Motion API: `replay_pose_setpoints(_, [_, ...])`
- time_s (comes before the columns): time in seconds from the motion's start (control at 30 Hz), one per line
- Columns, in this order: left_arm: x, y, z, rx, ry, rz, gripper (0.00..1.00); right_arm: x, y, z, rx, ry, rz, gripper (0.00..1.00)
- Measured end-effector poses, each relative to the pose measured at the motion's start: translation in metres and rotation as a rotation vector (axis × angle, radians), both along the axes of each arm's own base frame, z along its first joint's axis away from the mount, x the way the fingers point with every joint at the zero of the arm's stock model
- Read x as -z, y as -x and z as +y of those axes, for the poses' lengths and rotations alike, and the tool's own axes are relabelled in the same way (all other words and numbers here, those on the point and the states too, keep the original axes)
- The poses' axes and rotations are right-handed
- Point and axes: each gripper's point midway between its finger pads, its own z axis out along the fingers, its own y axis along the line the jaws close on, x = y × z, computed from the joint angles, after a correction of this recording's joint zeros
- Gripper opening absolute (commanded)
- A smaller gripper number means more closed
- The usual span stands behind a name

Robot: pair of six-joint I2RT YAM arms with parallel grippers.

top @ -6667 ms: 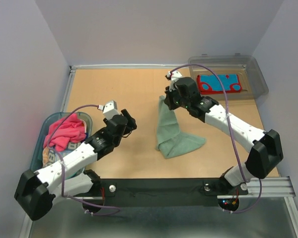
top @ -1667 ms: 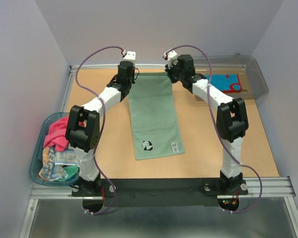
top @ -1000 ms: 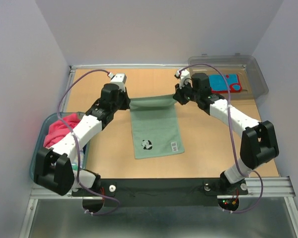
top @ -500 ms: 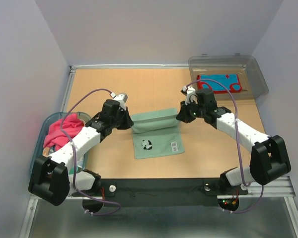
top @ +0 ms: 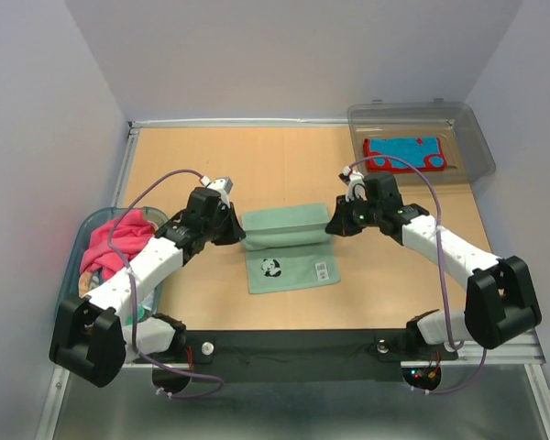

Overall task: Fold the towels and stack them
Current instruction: Fold the towel

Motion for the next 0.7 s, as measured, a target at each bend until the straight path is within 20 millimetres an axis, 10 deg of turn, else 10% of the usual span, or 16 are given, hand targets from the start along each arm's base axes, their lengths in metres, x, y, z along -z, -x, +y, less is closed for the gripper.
replay_pose_setpoints(0.43, [-0.014, 0.013, -0.001, -0.016, 0.040, 0.032, 0.00, -0.002, 0.012, -0.001, 0.026, -0.027, 0.040, 0.01])
replay_pose_setpoints(0.7, [0.016, 0.032, -0.005, -0.008, 0.054, 0.128, 0.00, 0.025, 0.028, -0.006, 0.062, -0.013, 0.147, 0.01])
